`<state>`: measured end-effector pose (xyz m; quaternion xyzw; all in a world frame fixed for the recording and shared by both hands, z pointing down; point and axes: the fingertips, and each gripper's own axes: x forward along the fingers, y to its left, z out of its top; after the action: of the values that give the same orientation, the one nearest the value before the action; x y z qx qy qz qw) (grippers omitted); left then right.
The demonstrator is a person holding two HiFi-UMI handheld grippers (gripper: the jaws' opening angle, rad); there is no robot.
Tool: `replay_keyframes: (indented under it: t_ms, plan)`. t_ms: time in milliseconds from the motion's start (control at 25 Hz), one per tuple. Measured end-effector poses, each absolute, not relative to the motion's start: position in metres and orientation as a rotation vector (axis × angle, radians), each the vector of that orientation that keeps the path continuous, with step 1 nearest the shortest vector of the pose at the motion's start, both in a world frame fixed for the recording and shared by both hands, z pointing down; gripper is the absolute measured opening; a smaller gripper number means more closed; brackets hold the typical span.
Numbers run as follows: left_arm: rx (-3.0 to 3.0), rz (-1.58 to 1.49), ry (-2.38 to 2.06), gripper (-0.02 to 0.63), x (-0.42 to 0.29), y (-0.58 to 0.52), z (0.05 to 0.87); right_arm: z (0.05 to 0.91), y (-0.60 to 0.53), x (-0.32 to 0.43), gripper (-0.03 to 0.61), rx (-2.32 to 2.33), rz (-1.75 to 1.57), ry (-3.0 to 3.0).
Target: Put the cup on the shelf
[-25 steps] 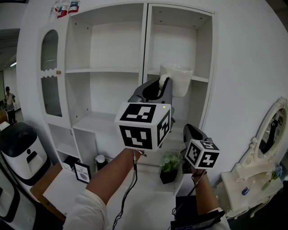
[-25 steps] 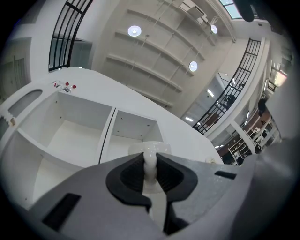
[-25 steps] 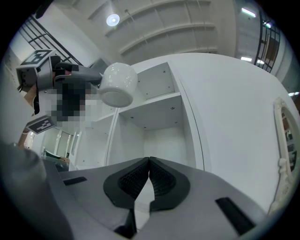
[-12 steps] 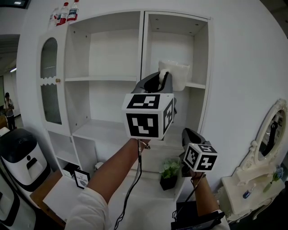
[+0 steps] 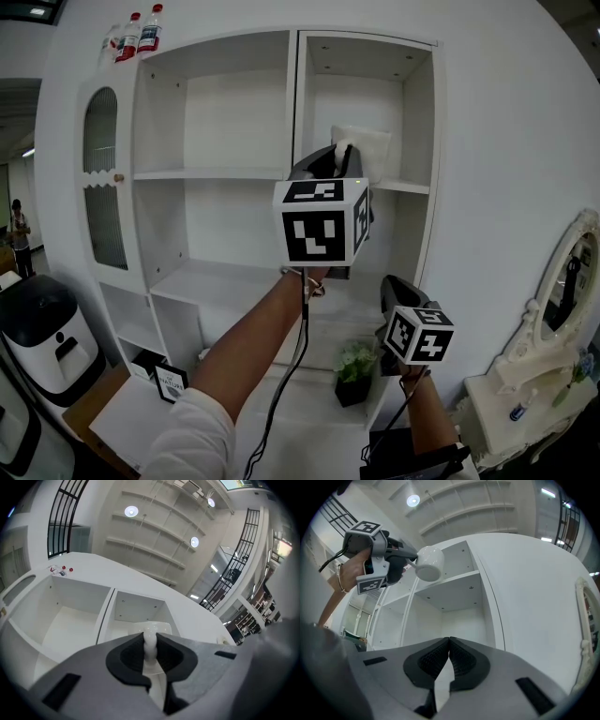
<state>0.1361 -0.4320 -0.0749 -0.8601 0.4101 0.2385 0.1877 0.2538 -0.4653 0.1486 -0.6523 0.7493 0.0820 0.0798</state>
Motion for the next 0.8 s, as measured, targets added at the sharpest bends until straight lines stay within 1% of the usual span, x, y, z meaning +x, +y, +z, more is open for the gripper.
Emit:
replay_keyframes:
  t_ms: [320,800]
  plan:
    - [-2.454,0.602,1.229,0.046,0.146,-0.466,-0.090,0.147,-0.476,0.253,0.023,-1.942,0.262,2.258]
    - [-2.498,0.499,1.329,0.046,0.152,-0.506,-0.089,0.158,-0.492,0.249,0.023,-1.909,0.225,2.289]
